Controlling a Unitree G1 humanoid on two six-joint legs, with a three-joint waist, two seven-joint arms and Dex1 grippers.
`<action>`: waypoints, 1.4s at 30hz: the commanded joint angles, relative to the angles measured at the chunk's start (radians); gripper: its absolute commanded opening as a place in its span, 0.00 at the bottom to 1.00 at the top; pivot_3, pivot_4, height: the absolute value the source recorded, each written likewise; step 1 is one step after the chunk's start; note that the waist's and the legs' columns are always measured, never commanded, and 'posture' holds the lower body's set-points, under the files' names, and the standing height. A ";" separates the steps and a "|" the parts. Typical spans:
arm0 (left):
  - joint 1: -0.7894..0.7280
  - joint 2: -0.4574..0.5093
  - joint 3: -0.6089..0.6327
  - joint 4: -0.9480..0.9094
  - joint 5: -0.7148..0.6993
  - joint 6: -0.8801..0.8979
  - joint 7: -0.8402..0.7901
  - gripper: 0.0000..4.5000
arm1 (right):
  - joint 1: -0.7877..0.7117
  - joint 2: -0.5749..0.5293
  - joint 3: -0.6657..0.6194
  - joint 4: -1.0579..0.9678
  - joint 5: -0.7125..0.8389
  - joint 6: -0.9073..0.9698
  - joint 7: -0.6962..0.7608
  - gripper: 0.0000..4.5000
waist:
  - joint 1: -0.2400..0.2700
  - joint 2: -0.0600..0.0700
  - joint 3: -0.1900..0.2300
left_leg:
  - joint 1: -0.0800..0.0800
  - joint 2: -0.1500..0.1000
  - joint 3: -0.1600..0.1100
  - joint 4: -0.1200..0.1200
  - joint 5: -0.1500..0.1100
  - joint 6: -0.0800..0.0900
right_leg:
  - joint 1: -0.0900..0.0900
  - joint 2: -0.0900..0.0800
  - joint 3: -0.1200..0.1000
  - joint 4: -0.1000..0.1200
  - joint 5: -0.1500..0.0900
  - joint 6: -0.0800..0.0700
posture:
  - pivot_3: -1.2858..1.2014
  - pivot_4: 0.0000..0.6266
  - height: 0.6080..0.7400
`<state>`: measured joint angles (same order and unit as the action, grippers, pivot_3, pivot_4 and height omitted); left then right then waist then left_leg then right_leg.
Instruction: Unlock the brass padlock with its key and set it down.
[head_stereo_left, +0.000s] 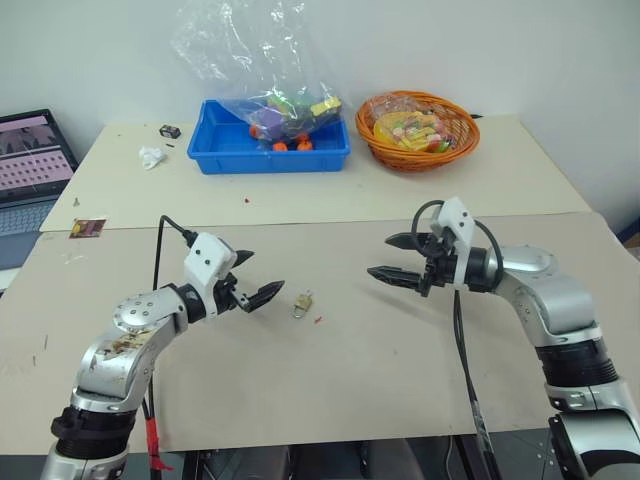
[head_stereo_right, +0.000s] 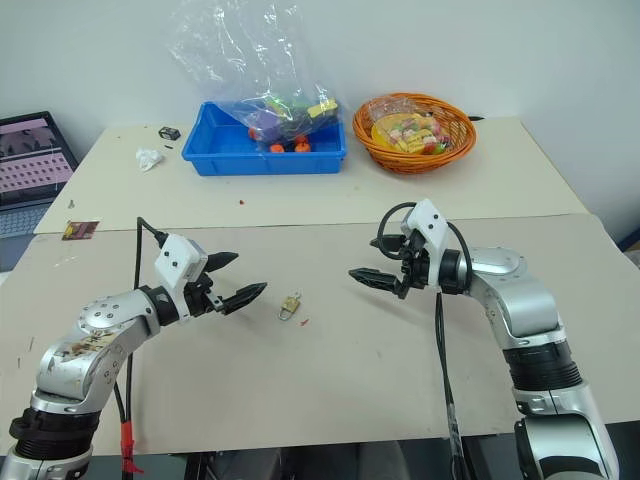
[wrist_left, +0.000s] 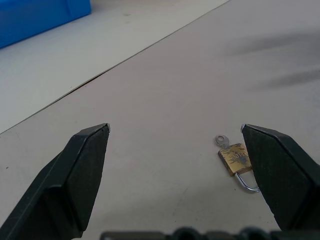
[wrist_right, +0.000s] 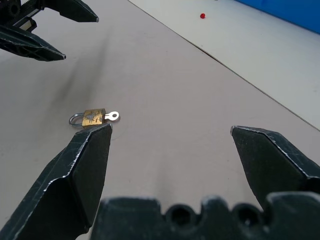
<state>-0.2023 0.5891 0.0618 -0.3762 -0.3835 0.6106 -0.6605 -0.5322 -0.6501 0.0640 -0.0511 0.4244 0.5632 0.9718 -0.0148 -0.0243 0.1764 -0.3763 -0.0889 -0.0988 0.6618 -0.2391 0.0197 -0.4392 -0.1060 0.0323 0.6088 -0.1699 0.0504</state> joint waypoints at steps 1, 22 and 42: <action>-0.004 -0.006 0.008 -0.028 -0.022 -0.015 -0.007 1.00 | 0.000 0.001 -0.041 -0.031 0.014 -0.039 0.006 0.99 | 0.000 0.000 0.000 | 0.000 0.000 0.000 0.000 0.000 0.000 | 0.000 0.000 0.000 0.000 0.000 0.000 | 0.52 0.24 1.00; 0.076 -0.253 -0.246 -0.163 0.024 0.198 0.361 1.00 | 0.112 0.048 -0.092 -0.230 0.067 0.110 -0.173 0.99 | 0.002 0.000 0.000 | 0.004 0.000 0.001 0.000 -0.001 0.002 | 0.004 0.000 0.003 -0.001 -0.002 0.004 | 0.52 0.24 1.00; 0.058 -0.288 -0.310 -0.144 0.128 0.320 0.429 1.00 | 0.111 0.066 -0.087 -0.244 0.076 0.125 -0.216 0.99 | 0.003 0.000 0.000 | 0.004 0.000 0.002 0.000 -0.001 0.002 | 0.005 0.000 0.003 -0.001 -0.005 0.008 | 0.52 0.24 1.00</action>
<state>-0.1533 0.2996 -0.2379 -0.4931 -0.2588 0.9067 -0.2302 -0.4132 -0.5852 -0.0038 -0.2663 0.4851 0.7026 0.7575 -0.0119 -0.0244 0.1763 -0.3721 -0.0889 -0.0970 0.6618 -0.2404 0.0216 -0.4341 -0.1060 0.0348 0.6076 -0.1747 0.0581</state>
